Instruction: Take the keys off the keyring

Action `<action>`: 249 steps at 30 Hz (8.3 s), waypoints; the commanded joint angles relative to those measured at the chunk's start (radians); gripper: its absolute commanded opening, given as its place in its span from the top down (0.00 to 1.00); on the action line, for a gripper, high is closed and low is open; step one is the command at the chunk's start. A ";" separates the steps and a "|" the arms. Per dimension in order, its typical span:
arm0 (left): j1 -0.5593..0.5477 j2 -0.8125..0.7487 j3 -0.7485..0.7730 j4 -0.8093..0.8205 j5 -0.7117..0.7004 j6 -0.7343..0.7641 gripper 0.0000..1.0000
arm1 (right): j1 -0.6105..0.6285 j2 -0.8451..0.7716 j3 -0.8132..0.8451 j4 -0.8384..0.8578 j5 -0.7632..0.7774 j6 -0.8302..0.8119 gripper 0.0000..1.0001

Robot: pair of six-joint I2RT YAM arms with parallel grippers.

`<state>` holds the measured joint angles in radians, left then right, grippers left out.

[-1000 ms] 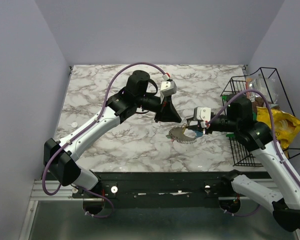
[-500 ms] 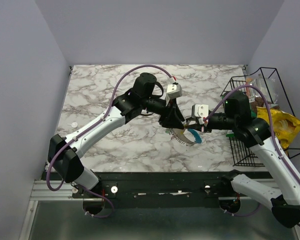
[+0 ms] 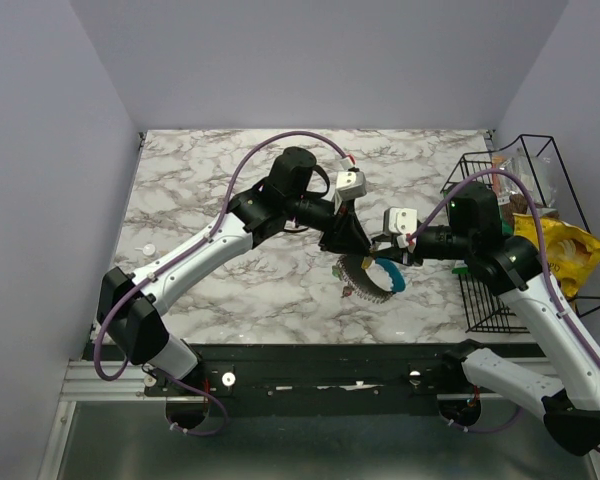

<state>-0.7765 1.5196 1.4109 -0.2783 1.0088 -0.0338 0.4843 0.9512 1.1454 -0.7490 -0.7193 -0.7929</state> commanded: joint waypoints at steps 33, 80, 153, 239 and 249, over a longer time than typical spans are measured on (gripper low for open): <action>-0.027 0.001 0.068 -0.028 -0.602 0.023 1.00 | 0.059 -0.089 0.106 -0.172 0.072 0.162 0.45; -0.007 -0.082 0.128 -0.222 -0.236 0.235 1.00 | -0.079 -0.011 -0.017 0.144 -0.146 0.063 0.37; -0.004 -0.125 0.082 -0.325 -0.187 0.405 1.00 | -0.067 0.363 0.413 -0.578 -0.393 -0.186 0.99; 0.135 0.266 0.361 -1.171 0.415 1.151 1.00 | 0.103 0.359 0.527 -0.696 -0.019 -0.148 0.99; 0.149 0.019 -0.028 -0.186 0.107 0.309 1.00 | 0.105 0.386 0.442 -0.578 0.090 -0.059 0.99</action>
<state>-0.6239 1.7073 1.5684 -1.0100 1.3151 0.7551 0.5953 1.3350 1.6241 -1.3529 -0.7311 -0.9325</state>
